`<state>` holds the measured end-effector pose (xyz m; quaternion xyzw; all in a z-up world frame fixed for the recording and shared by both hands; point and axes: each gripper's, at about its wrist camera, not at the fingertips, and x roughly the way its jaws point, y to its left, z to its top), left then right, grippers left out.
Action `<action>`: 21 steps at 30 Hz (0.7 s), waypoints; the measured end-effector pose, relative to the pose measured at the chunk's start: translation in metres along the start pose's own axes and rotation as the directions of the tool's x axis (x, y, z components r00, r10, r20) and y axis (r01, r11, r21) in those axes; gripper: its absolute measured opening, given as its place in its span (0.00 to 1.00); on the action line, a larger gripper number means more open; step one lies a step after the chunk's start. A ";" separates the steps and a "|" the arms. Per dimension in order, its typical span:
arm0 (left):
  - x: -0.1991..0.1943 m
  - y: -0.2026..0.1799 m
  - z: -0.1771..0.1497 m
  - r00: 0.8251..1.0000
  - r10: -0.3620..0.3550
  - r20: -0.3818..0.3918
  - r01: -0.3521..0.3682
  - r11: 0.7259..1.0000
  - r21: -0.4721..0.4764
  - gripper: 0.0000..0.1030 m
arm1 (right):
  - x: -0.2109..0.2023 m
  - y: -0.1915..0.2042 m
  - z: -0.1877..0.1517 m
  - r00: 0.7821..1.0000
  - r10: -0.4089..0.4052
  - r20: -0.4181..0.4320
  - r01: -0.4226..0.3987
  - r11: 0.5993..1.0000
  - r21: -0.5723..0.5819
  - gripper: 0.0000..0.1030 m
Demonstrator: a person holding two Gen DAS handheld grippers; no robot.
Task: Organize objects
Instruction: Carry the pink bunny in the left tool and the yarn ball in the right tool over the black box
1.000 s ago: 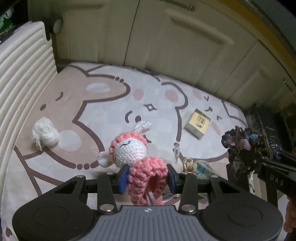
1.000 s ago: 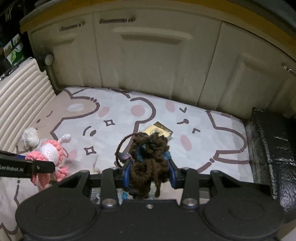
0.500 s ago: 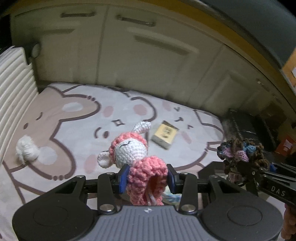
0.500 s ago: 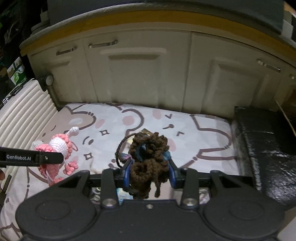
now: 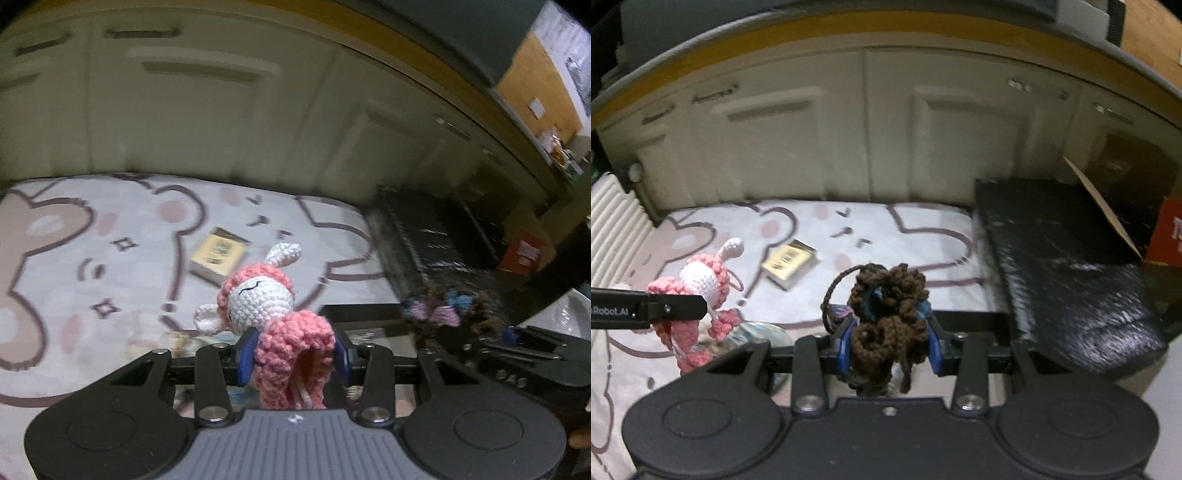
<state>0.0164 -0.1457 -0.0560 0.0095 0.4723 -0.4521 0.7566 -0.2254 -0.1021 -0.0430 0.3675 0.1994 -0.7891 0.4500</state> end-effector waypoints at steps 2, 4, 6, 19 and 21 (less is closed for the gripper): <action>0.009 -0.012 0.001 1.000 -0.028 -0.008 0.028 1.000 0.008 0.41 | 0.002 -0.009 -0.005 1.000 -0.010 -0.010 0.010 1.000 0.009 0.39; 0.018 -0.024 0.000 0.999 -0.051 -0.016 0.051 0.999 0.016 0.41 | 0.007 -0.018 -0.008 1.000 -0.018 -0.018 0.018 1.000 0.019 0.39; 0.031 -0.035 -0.001 0.997 -0.072 -0.031 0.072 0.997 0.025 0.41 | 0.013 -0.026 -0.012 0.999 -0.023 -0.033 0.024 0.999 0.027 0.39; 0.094 -0.074 -0.005 0.988 -0.109 -0.108 0.115 0.992 0.051 0.41 | 0.059 -0.068 -0.040 0.989 0.018 -0.150 -0.009 0.998 0.061 0.39; 0.096 -0.077 -0.004 0.987 -0.117 -0.108 0.122 0.991 0.045 0.41 | 0.063 -0.071 -0.044 0.986 0.023 -0.164 -0.014 0.999 0.053 0.39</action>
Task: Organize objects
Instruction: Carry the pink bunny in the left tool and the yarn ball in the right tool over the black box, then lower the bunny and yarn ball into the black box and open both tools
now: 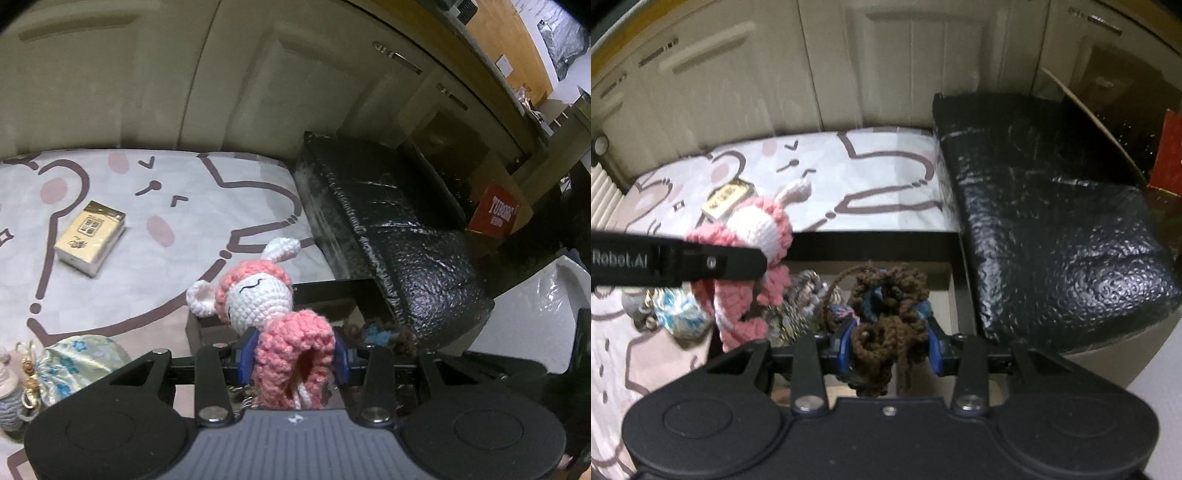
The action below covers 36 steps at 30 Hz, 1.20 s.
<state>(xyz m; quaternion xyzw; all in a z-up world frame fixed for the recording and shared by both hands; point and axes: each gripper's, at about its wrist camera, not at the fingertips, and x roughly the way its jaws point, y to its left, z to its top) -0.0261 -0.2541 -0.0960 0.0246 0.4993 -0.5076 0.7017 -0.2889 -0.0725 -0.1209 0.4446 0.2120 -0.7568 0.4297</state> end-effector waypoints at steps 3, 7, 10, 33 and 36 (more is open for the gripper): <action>0.001 -0.005 0.002 1.000 -0.020 0.000 0.020 1.000 -0.009 0.41 | 0.003 -0.002 -0.003 1.000 0.006 -0.010 -0.006 1.000 -0.005 0.40; 0.002 -0.011 0.000 0.999 -0.030 -0.017 0.029 0.999 -0.018 0.41 | 0.002 -0.007 -0.004 1.000 0.014 0.001 -0.014 0.999 0.032 0.55; 0.004 -0.011 -0.004 0.999 -0.007 -0.045 0.006 1.000 -0.016 0.41 | -0.009 -0.014 -0.002 0.999 0.023 0.022 -0.025 0.996 0.088 0.59; -0.099 0.018 -0.015 0.990 0.142 -0.018 -0.137 0.976 0.171 0.67 | -0.100 0.034 -0.003 0.989 -0.098 0.114 0.070 0.971 0.227 0.66; -0.121 0.031 -0.016 0.985 0.170 0.005 -0.168 0.972 0.163 0.70 | -0.108 0.045 0.000 0.985 -0.115 0.126 0.084 0.970 0.227 0.69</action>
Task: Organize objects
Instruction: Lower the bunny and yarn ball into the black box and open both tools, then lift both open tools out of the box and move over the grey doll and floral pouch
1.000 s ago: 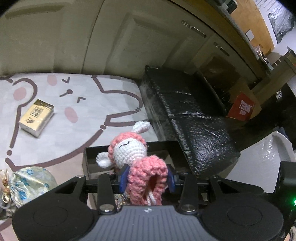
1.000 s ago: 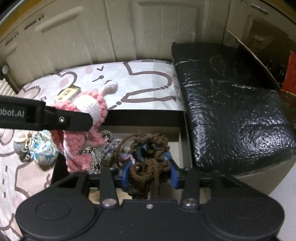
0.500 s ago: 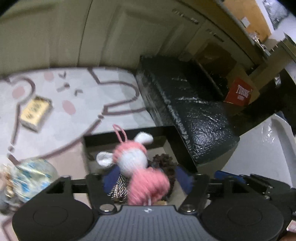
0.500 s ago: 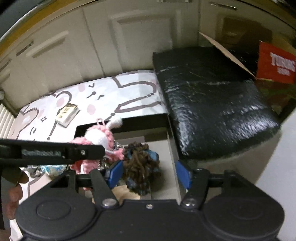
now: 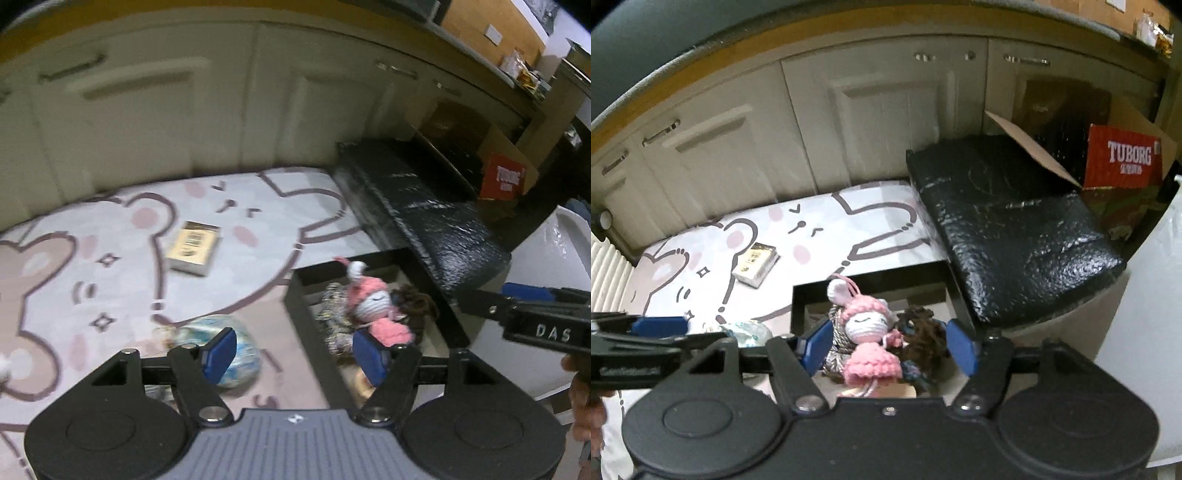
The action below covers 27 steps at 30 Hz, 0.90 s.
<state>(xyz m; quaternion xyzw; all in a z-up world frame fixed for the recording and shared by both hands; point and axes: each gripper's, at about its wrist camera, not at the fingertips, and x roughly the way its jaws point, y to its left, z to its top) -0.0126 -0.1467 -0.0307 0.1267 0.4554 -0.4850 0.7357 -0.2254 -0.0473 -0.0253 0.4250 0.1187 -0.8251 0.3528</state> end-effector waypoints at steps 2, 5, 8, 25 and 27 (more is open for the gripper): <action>-0.011 0.009 -0.002 1.000 0.025 0.015 -0.025 1.000 0.001 0.77 | -0.006 0.008 0.001 1.000 -0.009 0.007 0.009 1.000 -0.009 0.71; -0.025 0.022 -0.004 0.998 0.060 0.033 -0.060 0.998 0.004 0.85 | -0.016 0.019 0.003 1.000 -0.013 0.017 0.013 1.000 -0.014 0.72; -0.037 0.038 -0.007 0.996 0.082 0.040 -0.083 0.996 0.014 0.87 | -0.025 0.033 0.006 0.999 -0.018 0.029 0.019 0.999 -0.030 0.76; -0.036 0.071 -0.015 0.994 0.109 0.020 -0.109 0.994 0.002 0.87 | -0.025 0.033 0.005 0.999 -0.044 0.020 0.044 0.999 -0.012 0.74; -0.033 0.076 -0.017 0.993 0.116 0.012 -0.116 0.993 0.000 0.87 | -0.022 0.037 0.007 0.999 -0.030 0.016 0.030 0.999 -0.021 0.74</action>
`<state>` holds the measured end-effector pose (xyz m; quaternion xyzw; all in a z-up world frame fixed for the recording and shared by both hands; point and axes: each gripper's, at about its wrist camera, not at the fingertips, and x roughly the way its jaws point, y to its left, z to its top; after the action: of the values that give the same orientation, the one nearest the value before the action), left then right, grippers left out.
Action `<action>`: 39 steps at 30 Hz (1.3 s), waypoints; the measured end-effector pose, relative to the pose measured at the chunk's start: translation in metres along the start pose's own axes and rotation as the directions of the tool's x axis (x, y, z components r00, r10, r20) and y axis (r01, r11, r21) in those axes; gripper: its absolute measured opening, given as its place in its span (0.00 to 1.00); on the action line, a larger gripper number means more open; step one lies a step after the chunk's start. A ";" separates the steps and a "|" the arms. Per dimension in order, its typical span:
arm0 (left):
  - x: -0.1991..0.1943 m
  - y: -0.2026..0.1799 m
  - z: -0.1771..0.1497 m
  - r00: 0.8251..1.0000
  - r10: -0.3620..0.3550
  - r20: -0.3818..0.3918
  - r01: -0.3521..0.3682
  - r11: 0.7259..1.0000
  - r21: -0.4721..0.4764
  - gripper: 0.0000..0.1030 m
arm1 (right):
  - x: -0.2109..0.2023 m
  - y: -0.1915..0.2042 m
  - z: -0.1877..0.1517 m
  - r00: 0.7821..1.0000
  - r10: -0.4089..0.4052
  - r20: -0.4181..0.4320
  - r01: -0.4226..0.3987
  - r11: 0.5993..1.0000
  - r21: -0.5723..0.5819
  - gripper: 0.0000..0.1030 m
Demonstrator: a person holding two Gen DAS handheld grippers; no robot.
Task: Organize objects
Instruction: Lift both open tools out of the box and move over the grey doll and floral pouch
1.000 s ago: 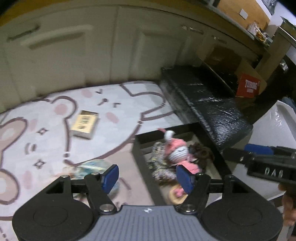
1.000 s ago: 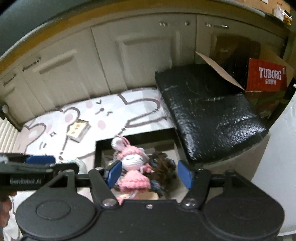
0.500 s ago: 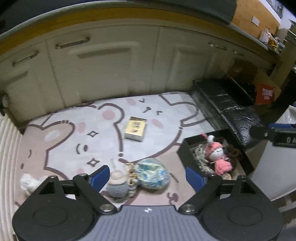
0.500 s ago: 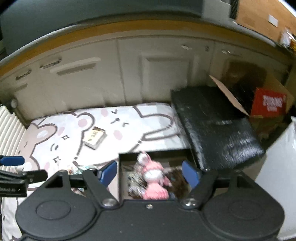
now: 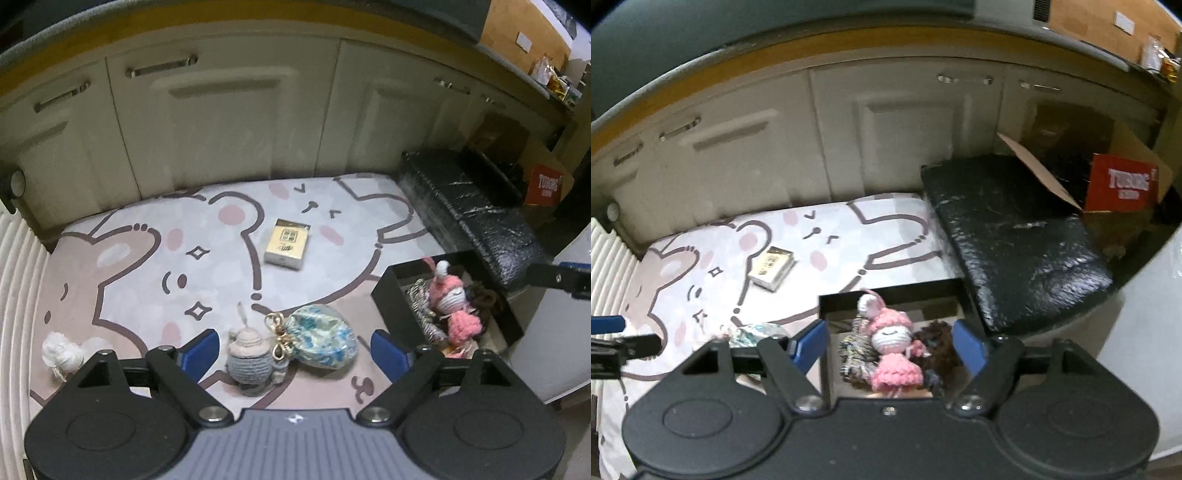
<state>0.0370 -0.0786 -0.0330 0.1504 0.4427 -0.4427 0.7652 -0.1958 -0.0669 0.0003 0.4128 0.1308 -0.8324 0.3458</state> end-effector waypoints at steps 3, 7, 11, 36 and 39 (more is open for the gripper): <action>0.005 0.011 -0.001 1.000 0.017 -0.006 -0.017 1.000 -0.018 0.87 | 0.009 0.008 0.004 0.999 0.031 -0.011 -0.031 1.000 0.002 0.74; 0.011 0.029 -0.001 0.999 0.048 -0.009 -0.048 0.998 -0.048 0.88 | 0.024 0.022 0.006 0.997 0.065 -0.031 -0.066 0.998 -0.019 0.75; 0.016 0.045 -0.002 0.998 0.062 -0.016 -0.063 0.994 -0.086 0.88 | 0.038 0.036 0.007 0.995 0.089 -0.048 -0.091 0.995 -0.045 0.75; 0.029 0.100 -0.012 0.992 0.125 -0.023 -0.127 0.971 -0.202 0.94 | 0.103 0.137 0.011 0.964 0.240 -0.117 -0.252 0.962 -0.106 0.82; 0.034 0.100 -0.012 0.992 0.126 -0.024 -0.128 0.970 -0.206 0.94 | 0.111 0.143 0.009 0.959 0.251 -0.131 -0.265 0.959 -0.102 0.82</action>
<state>0.1192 -0.0330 -0.0834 0.1001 0.4801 -0.3435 0.8010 -0.1496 -0.2271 -0.0708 0.4529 0.1449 -0.7453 0.4673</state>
